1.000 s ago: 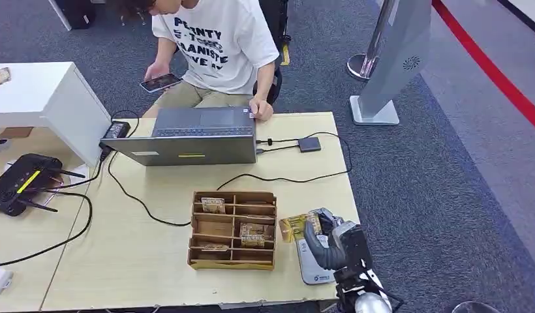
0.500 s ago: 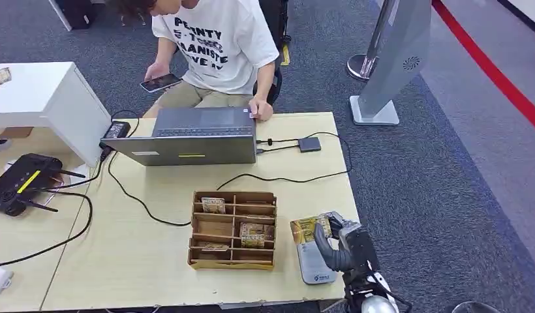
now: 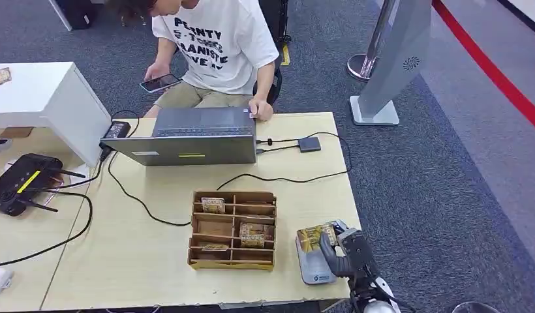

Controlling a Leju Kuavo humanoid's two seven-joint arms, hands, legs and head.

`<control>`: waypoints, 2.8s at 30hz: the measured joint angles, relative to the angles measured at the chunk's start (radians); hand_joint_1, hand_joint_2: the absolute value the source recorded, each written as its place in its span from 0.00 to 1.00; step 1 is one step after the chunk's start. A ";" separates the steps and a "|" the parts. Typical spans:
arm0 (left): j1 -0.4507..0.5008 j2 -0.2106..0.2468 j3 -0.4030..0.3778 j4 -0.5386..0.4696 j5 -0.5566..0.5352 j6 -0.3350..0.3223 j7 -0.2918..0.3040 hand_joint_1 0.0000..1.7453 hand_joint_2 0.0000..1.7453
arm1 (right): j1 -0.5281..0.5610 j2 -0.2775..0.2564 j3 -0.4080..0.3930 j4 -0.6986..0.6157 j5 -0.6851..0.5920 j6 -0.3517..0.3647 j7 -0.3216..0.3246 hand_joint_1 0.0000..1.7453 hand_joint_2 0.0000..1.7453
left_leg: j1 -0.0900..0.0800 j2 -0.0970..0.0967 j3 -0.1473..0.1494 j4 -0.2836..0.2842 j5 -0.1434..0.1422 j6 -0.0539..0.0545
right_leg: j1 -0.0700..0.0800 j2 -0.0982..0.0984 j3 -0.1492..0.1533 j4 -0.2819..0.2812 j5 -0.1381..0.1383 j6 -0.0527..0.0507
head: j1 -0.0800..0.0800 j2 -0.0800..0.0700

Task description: Pass the card to the sensor for recognition and then transmit it.

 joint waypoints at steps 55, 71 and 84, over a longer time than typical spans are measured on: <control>0.000 0.000 0.026 0.000 -0.024 0.002 0.000 0.00 0.00 | 0.009 -0.013 0.007 0.093 0.187 -0.066 0.069 1.00 1.00 | 0.000 0.000 0.000 0.000 0.000 0.000 | 0.000 0.000 0.000 0.000 0.000 0.000 | 0.000 0.000; 0.000 0.000 0.032 0.000 -0.030 0.002 0.000 0.00 0.00 | 0.001 -0.019 0.033 0.101 0.227 -0.082 0.088 1.00 1.00 | 0.000 0.000 0.001 0.000 0.000 0.000 | 0.000 0.000 0.001 0.000 0.000 0.000 | 0.000 0.000; 0.000 0.000 0.041 0.000 -0.032 0.001 0.001 0.00 0.00 | -0.006 -0.022 0.046 0.109 0.230 -0.085 0.090 1.00 1.00 | 0.000 0.000 0.002 0.000 0.000 0.000 | 0.000 0.000 0.002 0.000 0.000 0.000 | 0.000 0.000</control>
